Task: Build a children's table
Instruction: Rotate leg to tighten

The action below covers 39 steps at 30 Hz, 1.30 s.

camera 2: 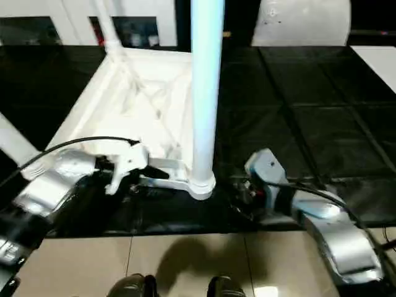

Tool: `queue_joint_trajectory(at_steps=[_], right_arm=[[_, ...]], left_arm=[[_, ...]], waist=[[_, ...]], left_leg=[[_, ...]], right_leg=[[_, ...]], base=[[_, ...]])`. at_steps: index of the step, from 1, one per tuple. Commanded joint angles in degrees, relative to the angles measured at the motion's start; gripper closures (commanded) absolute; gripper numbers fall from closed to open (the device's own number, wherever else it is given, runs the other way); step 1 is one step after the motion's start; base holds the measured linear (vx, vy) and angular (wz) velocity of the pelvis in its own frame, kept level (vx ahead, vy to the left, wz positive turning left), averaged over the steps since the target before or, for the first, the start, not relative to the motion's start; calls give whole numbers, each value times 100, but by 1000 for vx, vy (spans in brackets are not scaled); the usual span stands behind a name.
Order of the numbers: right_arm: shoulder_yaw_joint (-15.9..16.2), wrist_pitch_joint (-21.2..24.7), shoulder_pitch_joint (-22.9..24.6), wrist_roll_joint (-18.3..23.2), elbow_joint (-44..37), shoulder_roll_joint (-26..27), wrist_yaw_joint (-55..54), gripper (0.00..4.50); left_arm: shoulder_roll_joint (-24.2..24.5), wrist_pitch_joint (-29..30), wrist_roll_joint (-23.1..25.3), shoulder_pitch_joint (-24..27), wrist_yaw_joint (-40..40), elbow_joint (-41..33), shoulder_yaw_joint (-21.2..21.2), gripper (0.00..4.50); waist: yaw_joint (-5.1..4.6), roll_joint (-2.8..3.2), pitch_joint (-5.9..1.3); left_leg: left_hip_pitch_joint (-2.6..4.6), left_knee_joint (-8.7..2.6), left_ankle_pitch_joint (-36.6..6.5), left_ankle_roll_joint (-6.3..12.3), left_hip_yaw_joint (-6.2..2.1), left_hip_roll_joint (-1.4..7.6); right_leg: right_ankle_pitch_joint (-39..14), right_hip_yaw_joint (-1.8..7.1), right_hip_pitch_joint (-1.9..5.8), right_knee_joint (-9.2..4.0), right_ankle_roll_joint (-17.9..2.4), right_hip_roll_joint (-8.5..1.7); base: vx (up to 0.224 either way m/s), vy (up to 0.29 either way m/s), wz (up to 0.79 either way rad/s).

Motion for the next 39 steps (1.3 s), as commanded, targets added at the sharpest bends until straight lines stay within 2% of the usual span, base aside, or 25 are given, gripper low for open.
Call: queue_joint_trajectory(at_steps=[1, 4, 5, 7, 15, 16, 22, 25, 27, 29, 31, 34, 35, 36, 38, 39], right_arm=[[-83, 101, 72, 122, -199, -109, 130, 0], [-112, 150, 136, 185, -296, -161, 218, 0], [-98, 171, 166, 213, -341, -191, 251, 0], [-57, 197, 214, 252, -418, -238, 299, 0], [-33, 239, 213, 287, -489, -248, 352, 0], [-28, 236, 215, 281, -493, -264, 367, 0], [-29, 258, 219, 316, -533, -248, 367, 0], [-47, 254, 202, 334, -531, -232, 352, 0], [-99, 282, 149, 407, -527, -155, 299, 0], [-170, 345, 75, 505, -527, -47, 212, 0], [-216, 415, -51, 520, -465, 38, 81, 0], [-196, 379, -143, 442, -351, 48, 44, 0], [-194, 368, -181, 420, -296, 44, 42, 0], [-187, 349, -209, 396, -252, 47, 36, 0], [-180, 342, -233, 383, -221, 54, 29, 0], [-169, 338, -262, 377, -189, 58, 31, 0]], left_arm=[[-31, -118, 90, -105, -130, 144, -69, 275], [-79, -201, 150, -223, -181, 356, -75, 294], [-106, -220, 170, -279, -181, 450, -77, 307], [-166, -286, 206, -375, -185, 642, -76, 327], [-218, -563, 380, -564, -285, 1078, -102, 390], [-207, -600, 438, -613, -340, 1176, -142, 411], [-184, -810, 645, -709, -405, 1449, -201, 446], [-179, -835, 706, -733, -409, 1511, -204, 446], [-178, -678, 708, -712, -333, 1483, -164, 446], [-232, -293, 581, -643, -130, 1351, -9, 446], [-389, 287, 372, -543, 355, 1152, 315, 446], [-404, 477, 359, -350, 495, 849, 382, 446], [-390, 526, 403, -266, 524, 717, 368, 446], [-366, 566, 424, -169, 535, 557, 353, 446], [-350, 651, 428, -83, 559, 390, 355, 446], [-338, 810, 410, 36, 591, 119, 368, 446]], waist=[[30, -59, -537], [29, -68, -537], [30, -25, -544], [37, -66, -562], [46, -57, -568], [50, -59, -564], [48, -63, -573], [47, -58, -573], [45, -55, -575], [38, -26, -561], [27, -37, -549], [3, -44, -558], [-21, -99, -540], [-38, -71, -535], [-67, -70, -541], [-73, -84, -523]], left_leg=[[80, -365, -707, 451, -107, 357], [68, -358, -659, 482, -106, 350], [80, -353, -702, 477, -107, 352], [77, -350, -682, 489, -111, 351], [76, -345, -627, 504, -114, 355], [73, -345, -631, 504, -112, 353], [63, -343, -584, 516, -119, 352], [70, -341, -590, 518, -117, 358], [72, -342, -591, 518, -117, 361], [74, -344, -626, 519, -123, 362], [82, -345, -667, 485, -119, 367], [63, -340, -687, 443, -127, 356], [44, -348, -677, 463, -120, 350], [44, -347, -686, 478, -121, 337], [43, -334, -676, 480, -119, 333], [56, -336, -710, 498, -103, 325]], right_leg=[[-1004, 288, 357, -402, -1321, -513], [-989, 283, 354, -406, -1313, -512], [-1013, 281, 349, -421, -1313, -512], [-985, 277, 366, -410, -1327, -516], [-948, 269, 359, -409, -1340, -519], [-948, 269, 357, -409, -1347, -518], [-849, 268, 376, -396, -1356, -530], [-816, 267, 372, -392, -1395, -531], [-796, 265, 372, -387, -1423, -531], [-800, 263, 366, -388, -1476, -532], [-897, 256, 363, -395, -1513, -531], [-1054, 252, 384, -403, -1442, -526], [-1064, 254, 384, -415, -1415, -525], [-1180, 246, 376, -430, -1363, -519], [-1274, 249, 379, -438, -1314, -524], [-1404, 248, 349, -470, -1258, -504]], base=[[0, 0, 0], [0, 0, 0], [0, 0, 0], [0, 0, 0], [0, 0, 0], [0, 0, 0], [0, 0, 0], [0, 0, 0], [0, 0, 0], [0, 0, 0], [0, 0, 0], [0, 0, 0], [0, 0, 0], [0, 0, 0], [0, 0, 0], [0, 0, 0]])
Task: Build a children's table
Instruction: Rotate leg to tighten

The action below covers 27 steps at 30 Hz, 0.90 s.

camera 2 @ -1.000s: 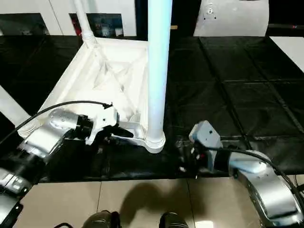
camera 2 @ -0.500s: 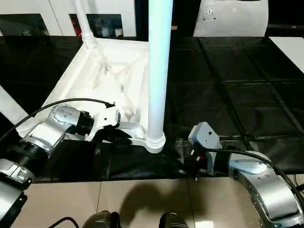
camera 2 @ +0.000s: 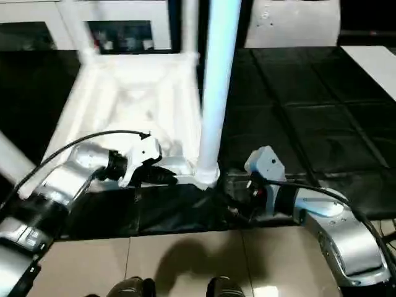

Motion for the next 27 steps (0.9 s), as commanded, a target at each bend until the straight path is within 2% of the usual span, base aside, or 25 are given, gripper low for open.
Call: queue_joint_trajectory(at_steps=[1, 4, 7, 8, 11, 12, 14, 17, 19, 23, 25, 27], right_arm=[[-18, -2, -71, -33, 2, -14, 20, 0], [117, -8, -105, -45, 7, -51, 120, 0], [143, -7, -116, -43, 22, -62, 151, 0], [155, -11, -123, -35, 35, -66, 176, 0], [171, 14, -115, 23, 2, -100, 280, 0], [177, 24, -104, 37, -17, -116, 316, 0], [179, 37, -81, 58, -44, -138, 357, 0], [174, 37, -67, 49, -42, -159, 368, 0], [168, 30, -58, 42, -40, -165, 372, 0], [150, 33, -52, 26, -45, -168, 373, 0], [149, 25, -36, 19, -52, -171, 373, 0], [151, 19, -33, 17, -48, -175, 373, 0]], left_arm=[[92, 288, -11, 226, 180, -326, 138, 446], [229, -27, 39, 371, -56, -577, -47, 446], [171, 45, -41, 345, -31, -464, 42, 446], [112, 133, -122, 318, -1, -393, 135, 422], [67, -39, -155, 239, 5, -185, 220, 406], [99, -122, -76, 227, 25, -143, 186, 392], [129, -264, 11, 193, 61, -50, 162, 392], [130, -467, 78, 81, 68, 172, 167, 392], [122, -517, 92, 29, 50, 264, 172, 392], [134, -606, 119, -68, -120, 418, 89, 392], [160, -734, 212, -102, -219, 548, -24, 392], [166, -808, 263, -131, -256, 653, -84, 392]], waist=[[75, -115, -488], [73, -118, -489], [77, -103, -475], [86, -115, -476], [105, -113, -469], [112, -109, -462], [117, -112, -461], [136, -83, -443], [135, -101, -443], [129, -90, -437], [135, -75, -430], [142, -86, -438]], left_leg=[[49, -356, -682, 482, -121, 326], [57, -359, -624, 546, -119, 336], [76, -369, -701, 564, -109, 336], [75, -369, -720, 557, -107, 332], [71, -366, -772, 526, -105, 318], [69, -371, -827, 518, -109, 315], [73, -379, -849, 500, -114, 326], [94, -391, -1022, 425, -119, 323], [91, -402, -1071, 391, -125, 327], [94, -411, -1210, 316, -130, 323], [101, -416, -1234, 323, -133, 322], [103, -419, -1227, 316, -135, 333]], right_leg=[[-1425, 260, 351, -444, -1229, -513], [-1374, 263, 329, -447, -1188, -506], [-1270, 261, 302, -444, -1221, -489], [-1278, 262, 308, -444, -1228, -495], [-1416, 262, 308, -459, -1198, -508], [-1551, 264, 307, -483, -1126, -506], [-1613, 265, 306, -490, -1090, -510], [-1911, 262, 278, -527, -1009, -505], [-1971, 262, 279, -529, -975, -504], [-2190, 266, 274, -553, -951, -519], [-2236, 268, 258, -572, -921, -514], [-2143, 270, 258, -555, -937, -514]], base=[[0, 0, 0], [0, 0, 0], [0, 0, 0], [0, 0, 0], [0, 0, 0], [0, 0, 0], [0, 0, 0], [0, 0, 0], [0, 0, 0], [0, 0, 0], [0, 0, 0], [0, 0, 0]])
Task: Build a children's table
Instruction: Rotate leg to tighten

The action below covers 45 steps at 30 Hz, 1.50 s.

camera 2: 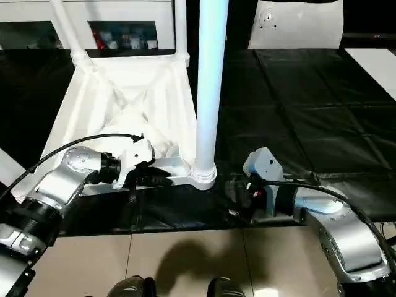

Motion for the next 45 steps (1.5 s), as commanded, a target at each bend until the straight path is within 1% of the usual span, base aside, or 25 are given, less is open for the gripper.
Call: queue_joint_trajectory(at_steps=[1, 4, 9, 11, 15, 17, 18, 20, 21, 23, 24, 25, 26, 30, 31, 32, 33, 36, 37, 39, 40, 42, 43, 44, 45], right_arm=[[14, 17, 11, -9, -53, -48, 41, 0], [-16, 14, -23, 3, -41, -48, 35, 0], [-57, -119, -151, -66, 159, -14, -2, 0], [-67, -261, -339, -79, 434, 53, 41, 0], [2, -452, -602, -85, 805, 95, 253, 0], [137, -655, -904, -7, 1208, 125, 734, 0], [165, -690, -981, 46, 1308, 143, 883, 0], [253, -785, -1153, 83, 1538, 158, 1180, 29], [275, -813, -1184, 73, 1581, 162, 1222, 36], [403, -942, -1334, 26, 1800, 180, 1472, 51], [444, -998, -1385, 13, 1887, 190, 1556, 66], [503, -1060, -1458, -23, 2001, 207, 1642, 78], [554, -1121, -1533, -49, 2119, 234, 1731, 78], [739, -1306, -1863, -121, 2608, 430, 2089, 122], [792, -1372, -1945, -150, 2762, 480, 2171, 128], [822, -1410, -1990, -167, 2851, 506, 2211, 133], [854, -1451, -2037, -187, 2944, 537, 2251, 142], [902, -1544, -2123, -233, 3140, 602, 2334, 173], [951, -1583, -2199, -259, 3289, 656, 2423, 178], [971, -1590, -2225, -268, 3338, 673, 2465, 199], [984, -1592, -2241, -270, 3371, 683, 2505, 210], [1013, -1595, -2274, -278, 3450, 687, 2624, 217], [1022, -1600, -2287, -280, 3488, 688, 2678, 238], [1026, -1534, -2291, -243, 3506, 682, 2760, 238], [1027, -1506, -2292, -225, 3519, 685, 2800, 243]], left_arm=[[68, -72, 145, -52, -42, 151, -90, 425], [29, -112, 105, -109, -88, 243, -40, 441], [5, -161, -61, -124, -287, 219, 53, 441], [-11, -287, -237, -91, -545, 173, 106, 441], [27, -441, -350, -19, -899, 80, 55, 441], [75, -603, -372, 69, -1113, -23, -35, 441], [82, -645, -372, 84, -1148, -36, -46, 441], [87, -678, -363, 93, -1204, -53, -73, 450], [88, -686, -363, 95, -1214, -56, -76, 450], [82, -701, -378, 104, -1228, -69, -58, 450], [74, -705, -372, 108, -1240, -68, -39, 450], [71, -730, -356, 111, -1233, -71, -29, 450], [66, -757, -346, 117, -1240, -70, -17, 450], [50, -806, -372, 202, -1258, -162, 26, 450], [53, -816, -370, 225, -1265, -178, 26, 450], [56, -823, -367, 236, -1268, -184, 23, 450], [65, -822, -360, 249, -1277, -198, 14, 450], [80, -830, -346, 265, -1286, -214, 3, 450], [96, -819, -333, 275, -1299, -229, -6, 450], [105, -814, -326, 278, -1306, -234, -9, 450], [115, -807, -322, 281, -1315, -239, -8, 450], [132, -780, -313, 282, -1334, -245, -3, 450], [135, -746, -323, 286, -1352, -256, 9, 450], [136, -658, -357, 292, -1381, -281, 31, 450], [131, -598, -384, 300, -1390, -299, 48, 450]], waist=[[28, -75, -437], [33, -79, -447], [34, -73, -448], [25, -74, -453], [16, -61, -471], [36, -68, -505], [31, -60, -503], [54, -70, -488], [71, -57, -479], [81, -68, -477], [86, -70, -469], [88, -94, -464], [100, -84, -463], [85, -93, -475], [80, -96, -463], [86, -91, -475], [81, -112, -462], [107, -94, -462], [101, -117, -453], [113, -112, -447], [117, -95, -443], [116, -102, -437], [120, -95, -438], [121, -98, -436], [127, -82, -433]], left_leg=[[104, -420, -1281, 290, -133, 339], [96, -415, -1240, 302, -129, 336], [91, -413, -1211, 307, -131, 334], [87, -408, -1164, 311, -126, 334], [75, -390, -1028, 377, -118, 327], [77, -377, -832, 484, -105, 340], [73, -372, -818, 518, -103, 343], [84, -375, -817, 574, -93, 362], [92, -384, -842, 566, -90, 370], [91, -386, -897, 542, -93, 373], [90, -392, -926, 510, -93, 370], [83, -390, -959, 497, -93, 365], [98, -393, -980, 477, -90, 369], [80, -390, -900, 490, -92, 364], [73, -393, -890, 499, -90, 365], [83, -384, -890, 504, -87, 367], [82, -394, -850, 525, -82, 371], [88, -398, -849, 531, -81, 373], [80, -402, -890, 527, -82, 368], [85, -404, -910, 505, -82, 371], [90, -410, -939, 495, -83, 373], [96, -415, -977, 481, -84, 378], [97, -413, -982, 477, -82, 374], [93, -416, -976, 479, -84, 376], [92, -419, -969, 488, -84, 378]], right_leg=[[-2134, 271, 256, -537, -1001, -507], [-1958, 272, 269, -517, -1079, -513], [-1970, 268, 272, -520, -1102, -525], [-1868, 269, 276, -511, -1146, -523], [-1576, 268, 291, -476, -1259, -525], [-1089, 265, 309, -417, -1405, -513], [-1017, 264, 310, -408, -1461, -522], [-980, 257, 297, -402, -1515, -515], [-1043, 257, 286, -412, -1505, -506], [-1127, 254, 291, -410, -1509, -517], [-1222, 256, 292, -419, -1485, -517], [-1317, 254, 293, -421, -1464, -526], [-1422, 261, 282, -438, -1423, -528], [-1323, 254, 287, -412, -1458, -528], [-1341, 256, 288, -422, -1447, -527], [-1326, 256, 283, -414, -1461, -531], [-1300, 256, 272, -419, -1461, -515], [-1315, 254, 267, -415, -1459, -516], [-1376, 253, 271, -417, -1452, -514], [-1496, 260, 268, -430, -1408, -523], [-1543, 259, 261, -437, -1404, -519], [-1590, 261, 253, -440, -1386, -518], [-1593, 263, 254, -443, -1386, -519], [-1587, 264, 255, -438, -1381, -518], [-1557, 264, 255, -441, -1388, -518]], base=[[0, 0, 0], [0, 0, 0], [0, 0, 0], [0, 0, 0], [0, 0, 0], [0, 0, 0], [0, 0, 0], [0, 0, 0], [0, 0, 0], [0, 0, 0], [0, 0, 0], [0, 0, 0], [0, 0, 0], [0, 0, 0], [0, 0, 0], [0, 0, 0], [0, 0, 0], [0, 0, 0], [0, 0, 0], [0, 0, 0], [0, 0, 0], [0, 0, 0], [0, 0, 0], [0, 0, 0], [0, 0, 0]])
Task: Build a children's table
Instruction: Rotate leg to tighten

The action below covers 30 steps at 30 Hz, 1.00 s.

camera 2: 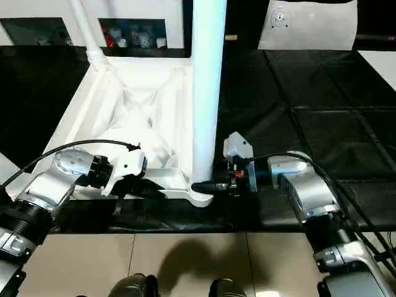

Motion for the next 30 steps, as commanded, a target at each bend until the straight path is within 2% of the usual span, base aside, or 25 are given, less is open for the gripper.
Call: queue_joint_trajectory(at_steps=[1, 4, 5, 6, 10, 12, 13, 16, 17, 19, 20, 22, 26, 27, 28, 30], right_arm=[[101, 85, -31, 53, 70, 8, 220, 246], [99, 234, 8, 114, 29, 9, 287, 250], [93, 430, 94, 201, -106, -2, 309, 250], [64, 705, 238, 335, -354, 4, 224, 250], [-17, 949, 502, 357, -806, 203, -341, 250], [-1, 1111, 596, 146, -1009, 435, -971, 250], [-1, 1111, 596, 146, -1009, 435, -971, 250], [-157, 1941, 580, 16, -1237, 1357, -2528, 250], [-224, 2195, 547, -13, -1287, 1684, -2985, 250], [-372, 2493, 466, -110, -1256, 2300, -3823, 250], [-419, 2526, 430, -189, -1215, 2604, -4227, 250], [-451, 2448, 396, -314, -1135, 2898, -4667, 250], [-629, 2316, 354, -612, -904, 3526, -5734, 250], [-635, 2319, 355, -618, -904, 3540, -5757, 250], [-765, 2364, 391, -756, -938, 3833, -6190, 250], [-793, 2361, 409, -804, -973, 3904, -6285, 250]], left_arm=[[-87, 41, -269, 86, -210, -172, 23, 450], [-112, 196, -323, 102, -183, -222, 62, 450], [-164, 385, -389, 115, -93, -295, 121, 450], [-266, 611, -435, 112, 132, -385, 202, 450], [-462, 922, -309, 97, 701, -533, 281, 450], [-608, 1328, -256, 56, 1071, -624, 358, 450], [-608, 1328, -256, 56, 1071, -624, 358, 450], [-1178, 2118, -383, -143, 1922, -733, 694, 450], [-1357, 2351, -379, -199, 2189, -765, 783, 450], [-1635, 2511, -282, -284, 2670, -724, 877, 450], [-1774, 2547, -220, -319, 2926, -683, 903, 450], [-1918, 2597, -156, -345, 3183, -650, 915, 450], [-2153, 2599, 125, -395, 3670, -569, 818, 450], [-2156, 2597, 135, -395, 3678, -570, 813, 450], [-2202, 2608, 324, -370, 3758, -600, 681, 450], [-2207, 2617, 368, -350, 3740, -620, 632, 450]], waist=[[-22, -81, -434], [-18, -81, -422], [-17, -59, -405], [-18, -65, -399], [0, -68, -379], [-39, -68, -343], [-41, -71, -344], [-135, -74, -313], [-247, -89, -310], [-332, -102, -317], [-380, -101, -306], [-409, -97, -312], [-421, -84, -320], [-417, -76, -327], [-422, -84, -345], [-416, -62, -351]], left_leg=[[105, -392, -955, 479, -97, 381], [109, -397, -988, 477, -96, 378], [113, -405, -1033, 460, -99, 381], [115, -414, -1053, 450, -103, 390], [123, -434, -1161, 394, -116, 390], [125, -458, -1372, 257, -123, 360], [141, -451, -1441, 233, -128, 352], [108, -493, -1540, 93, -164, 340], [74, -501, -1632, -40, -199, 305], [105, -482, -1743, -62, -205, 280], [120, -474, -1774, -39, -197, 271], [127, -463, -1779, -6, -184, 260], [123, -502, -1655, 53, -168, 277], [134, -512, -1663, 47, -170, 283], [142, -520, -1610, 55, -159, 299], [131, -548, -1560, 40, -162, 307]], right_leg=[[-1508, 273, 273, -427, -1383, -509], [-1543, 274, 268, -435, -1396, -509], [-1598, 277, 263, -442, -1400, -509], [-1622, 278, 267, -441, -1398, -502], [-1813, 290, 246, -471, -1333, -513], [-2302, 287, 230, -522, -1183, -512], [-2472, 285, 217, -548, -1140, -523], [-2710, 274, 215, -549, -1040, -502], [-3001, 246, 240, -556, -890, -510], [-3294, 242, 202, -614, -754, -521], [-3387, 255, 169, -649, -706, -515], [-3422, 261, 157, -679, -671, -515], [-3116, 287, 138, -665, -651, -482], [-3034, 287, 148, -660, -657, -482], [-2857, 301, 151, -658, -684, -480], [-2611, 297, 176, -639, -731, -477]], base=[[0, 0, 0], [0, 0, 0], [0, 0, 0], [0, 0, 0], [0, 0, 0], [0, 0, 0], [0, 0, 0], [0, 0, 0], [0, 0, 0], [0, 0, 0], [0, 0, 0], [0, 0, 0], [0, 0, 0], [0, 0, 0], [0, 0, 0], [0, 0, 0]])
